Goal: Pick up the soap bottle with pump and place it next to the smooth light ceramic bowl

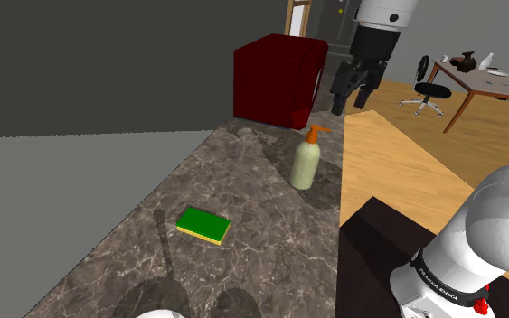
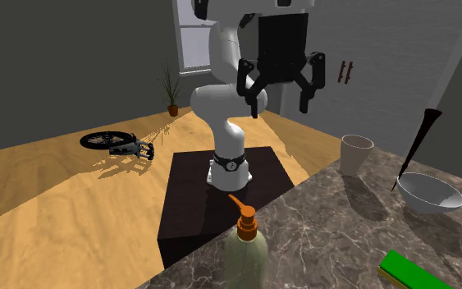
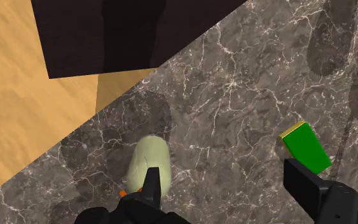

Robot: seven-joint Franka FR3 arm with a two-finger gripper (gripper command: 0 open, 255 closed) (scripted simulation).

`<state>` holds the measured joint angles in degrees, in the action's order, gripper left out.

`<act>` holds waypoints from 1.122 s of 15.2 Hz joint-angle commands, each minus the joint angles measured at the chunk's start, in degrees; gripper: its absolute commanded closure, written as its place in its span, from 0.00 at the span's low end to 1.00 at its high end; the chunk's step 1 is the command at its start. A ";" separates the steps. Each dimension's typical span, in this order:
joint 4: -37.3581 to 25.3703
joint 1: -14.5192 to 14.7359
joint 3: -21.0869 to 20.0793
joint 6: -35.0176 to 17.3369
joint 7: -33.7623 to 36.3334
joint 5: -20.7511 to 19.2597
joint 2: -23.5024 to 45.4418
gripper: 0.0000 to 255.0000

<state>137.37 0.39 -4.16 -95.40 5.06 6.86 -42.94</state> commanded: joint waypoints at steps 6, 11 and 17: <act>0.77 -1.67 1.57 -7.76 -2.84 -2.34 7.83 0.00; -0.30 -3.28 3.09 -15.05 -5.23 -4.47 16.88 0.00; -0.94 -4.27 4.11 -21.18 -6.63 -5.77 24.07 0.00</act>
<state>135.81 -3.90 0.01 -115.60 -1.63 1.11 -19.21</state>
